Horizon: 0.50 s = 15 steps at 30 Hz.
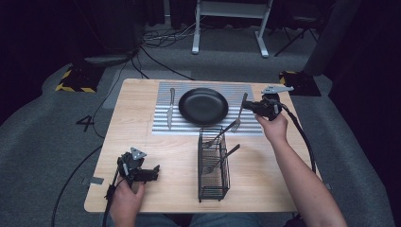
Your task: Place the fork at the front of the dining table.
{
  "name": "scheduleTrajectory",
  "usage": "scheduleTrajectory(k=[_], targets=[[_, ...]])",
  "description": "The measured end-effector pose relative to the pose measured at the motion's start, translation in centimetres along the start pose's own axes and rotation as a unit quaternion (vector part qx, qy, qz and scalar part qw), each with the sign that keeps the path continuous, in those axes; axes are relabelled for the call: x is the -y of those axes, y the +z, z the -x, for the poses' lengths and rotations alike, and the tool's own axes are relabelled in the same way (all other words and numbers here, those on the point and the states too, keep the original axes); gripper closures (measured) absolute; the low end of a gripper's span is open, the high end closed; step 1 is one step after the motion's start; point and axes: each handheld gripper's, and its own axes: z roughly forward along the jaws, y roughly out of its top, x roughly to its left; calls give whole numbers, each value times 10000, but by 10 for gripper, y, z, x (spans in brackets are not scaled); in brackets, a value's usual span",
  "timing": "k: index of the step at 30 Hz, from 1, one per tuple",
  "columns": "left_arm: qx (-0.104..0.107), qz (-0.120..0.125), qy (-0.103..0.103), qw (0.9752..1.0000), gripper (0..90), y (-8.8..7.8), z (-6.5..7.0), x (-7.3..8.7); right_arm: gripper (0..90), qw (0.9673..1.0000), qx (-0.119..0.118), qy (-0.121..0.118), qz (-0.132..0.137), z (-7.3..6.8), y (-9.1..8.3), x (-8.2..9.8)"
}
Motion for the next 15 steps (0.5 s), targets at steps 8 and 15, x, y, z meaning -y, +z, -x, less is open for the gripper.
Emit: scheduleTrajectory(k=[8,15], targets=[[0,0,-1,10000,2,0,0,0,748,9995,270,61,-154,8,1,1],[0,-3,5,10000,2,0,0,0,688,9984,461,182,-284,17,5,9]])
